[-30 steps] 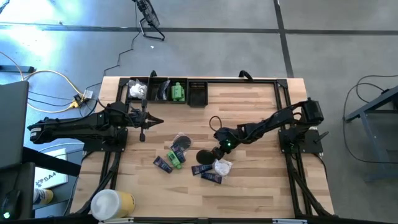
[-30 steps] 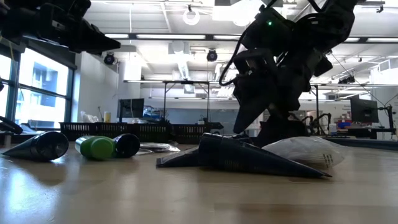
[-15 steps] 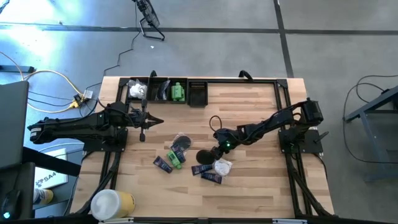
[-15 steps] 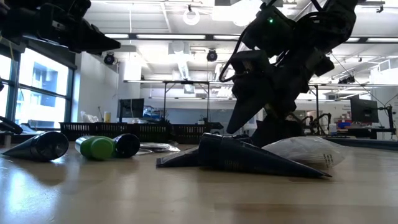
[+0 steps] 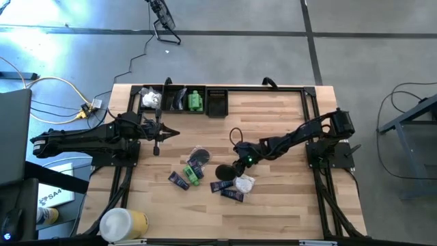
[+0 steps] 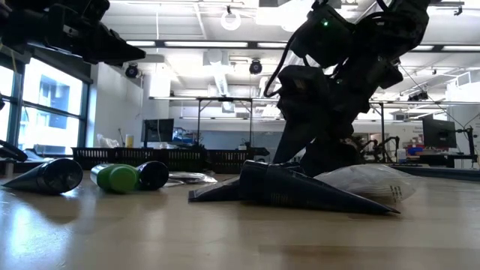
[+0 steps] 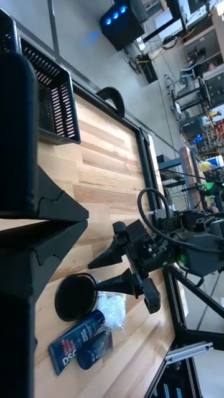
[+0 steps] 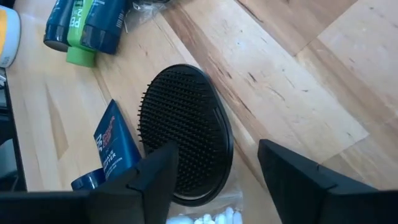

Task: Pick & Place Travel size toiletries
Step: Put the hairbrush into the middle left black bin

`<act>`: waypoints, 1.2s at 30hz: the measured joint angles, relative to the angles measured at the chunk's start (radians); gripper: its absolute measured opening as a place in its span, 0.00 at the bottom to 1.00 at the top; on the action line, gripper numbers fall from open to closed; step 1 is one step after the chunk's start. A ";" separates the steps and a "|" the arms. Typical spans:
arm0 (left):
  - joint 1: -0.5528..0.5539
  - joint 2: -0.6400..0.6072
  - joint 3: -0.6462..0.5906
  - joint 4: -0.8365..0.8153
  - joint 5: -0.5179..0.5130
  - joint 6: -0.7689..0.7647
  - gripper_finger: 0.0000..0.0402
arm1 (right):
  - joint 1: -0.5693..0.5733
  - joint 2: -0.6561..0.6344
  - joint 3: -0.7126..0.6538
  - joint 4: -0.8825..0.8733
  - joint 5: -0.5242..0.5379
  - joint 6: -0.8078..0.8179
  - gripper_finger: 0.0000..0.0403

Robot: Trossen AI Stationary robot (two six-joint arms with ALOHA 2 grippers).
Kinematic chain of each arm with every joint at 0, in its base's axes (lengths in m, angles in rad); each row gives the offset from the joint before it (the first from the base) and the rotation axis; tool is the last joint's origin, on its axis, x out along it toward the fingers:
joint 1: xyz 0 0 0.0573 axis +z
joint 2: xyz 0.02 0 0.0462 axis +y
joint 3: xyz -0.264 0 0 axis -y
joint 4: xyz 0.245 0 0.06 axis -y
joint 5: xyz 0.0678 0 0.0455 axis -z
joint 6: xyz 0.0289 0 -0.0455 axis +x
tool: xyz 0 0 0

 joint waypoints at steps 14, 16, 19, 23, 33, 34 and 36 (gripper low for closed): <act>0.000 0.000 0.000 0.000 0.000 0.000 0.00 | 0.001 0.000 0.000 -0.009 -0.126 0.009 0.36; 0.000 0.000 0.000 0.000 0.000 0.000 0.00 | 0.001 0.000 0.000 -0.008 -0.112 0.008 0.35; 0.000 0.000 0.000 0.000 0.000 0.000 0.00 | 0.000 0.000 0.000 -0.007 -0.106 0.007 0.33; 0.000 0.000 0.000 0.000 0.001 0.000 0.00 | 0.001 0.000 0.000 -0.005 -0.103 0.007 0.27; 0.000 0.000 0.000 0.000 0.003 0.000 0.00 | 0.000 0.000 0.000 -0.002 -0.070 0.002 0.10; 0.000 0.000 0.000 0.000 0.003 0.000 0.00 | 0.001 0.000 0.000 -0.002 -0.070 0.002 0.09; 0.000 0.000 0.000 0.000 0.003 0.000 0.00 | 0.001 0.000 0.000 -0.002 -0.070 0.001 0.05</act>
